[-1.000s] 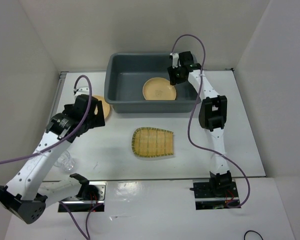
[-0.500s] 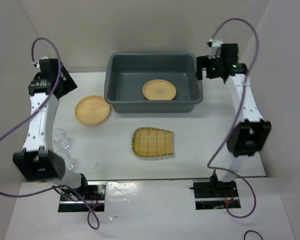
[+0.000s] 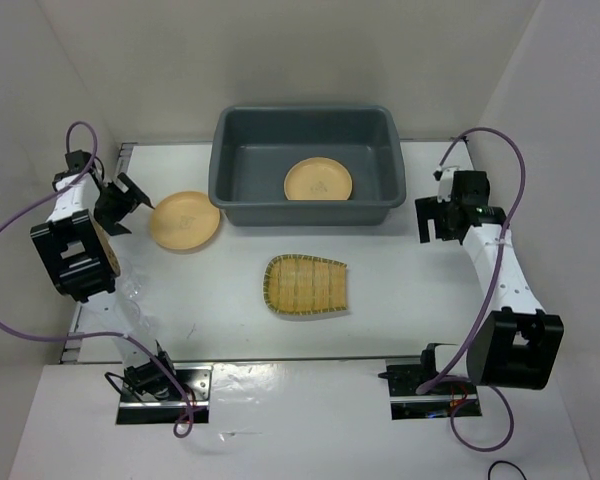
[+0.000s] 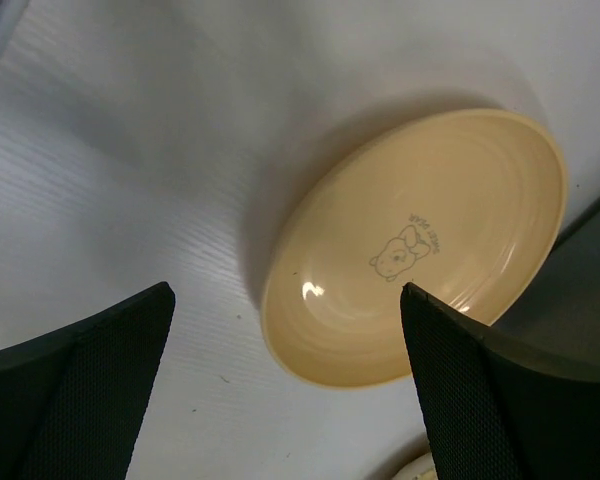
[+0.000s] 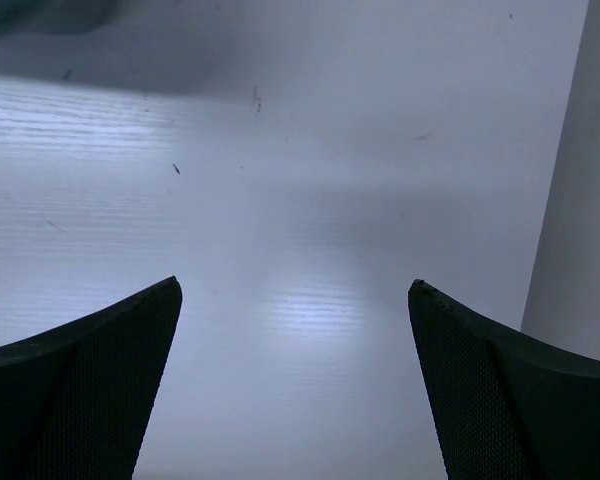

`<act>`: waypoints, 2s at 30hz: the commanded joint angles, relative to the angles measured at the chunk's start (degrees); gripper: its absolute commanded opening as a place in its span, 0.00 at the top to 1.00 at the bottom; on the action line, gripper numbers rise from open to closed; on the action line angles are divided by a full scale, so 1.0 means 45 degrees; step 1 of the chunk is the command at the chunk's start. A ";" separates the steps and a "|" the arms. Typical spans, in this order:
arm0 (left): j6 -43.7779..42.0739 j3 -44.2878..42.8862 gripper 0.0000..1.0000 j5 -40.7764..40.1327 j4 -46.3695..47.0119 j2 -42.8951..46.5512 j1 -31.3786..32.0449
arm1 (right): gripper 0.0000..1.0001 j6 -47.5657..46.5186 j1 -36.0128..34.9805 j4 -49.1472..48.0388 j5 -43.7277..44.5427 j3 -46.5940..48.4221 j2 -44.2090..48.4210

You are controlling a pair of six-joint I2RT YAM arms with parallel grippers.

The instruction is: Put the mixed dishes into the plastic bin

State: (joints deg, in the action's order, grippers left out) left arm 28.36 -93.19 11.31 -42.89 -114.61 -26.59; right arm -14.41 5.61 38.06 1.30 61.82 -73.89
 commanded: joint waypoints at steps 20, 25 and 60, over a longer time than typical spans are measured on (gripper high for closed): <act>-0.1712 0.0669 0.00 -0.0191 0.0470 -0.1446 0.0088 | 0.02 -0.0586 0.1975 -0.1037 -0.0169 -0.1746 0.1986; -0.2063 0.0436 0.06 -0.0304 0.0431 -0.1915 0.0088 | 0.02 -0.0586 0.2270 -0.0920 -0.0172 -0.1746 0.1986; 0.4984 -0.1578 1.00 -0.0429 0.2009 0.4685 0.0965 | 0.02 -0.0703 0.2525 -0.1037 -0.0816 -0.1746 0.1830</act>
State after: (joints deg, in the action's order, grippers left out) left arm 39.59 -104.20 1.58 -40.77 -95.98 -23.27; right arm -17.41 17.02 35.75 -1.61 53.91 -65.21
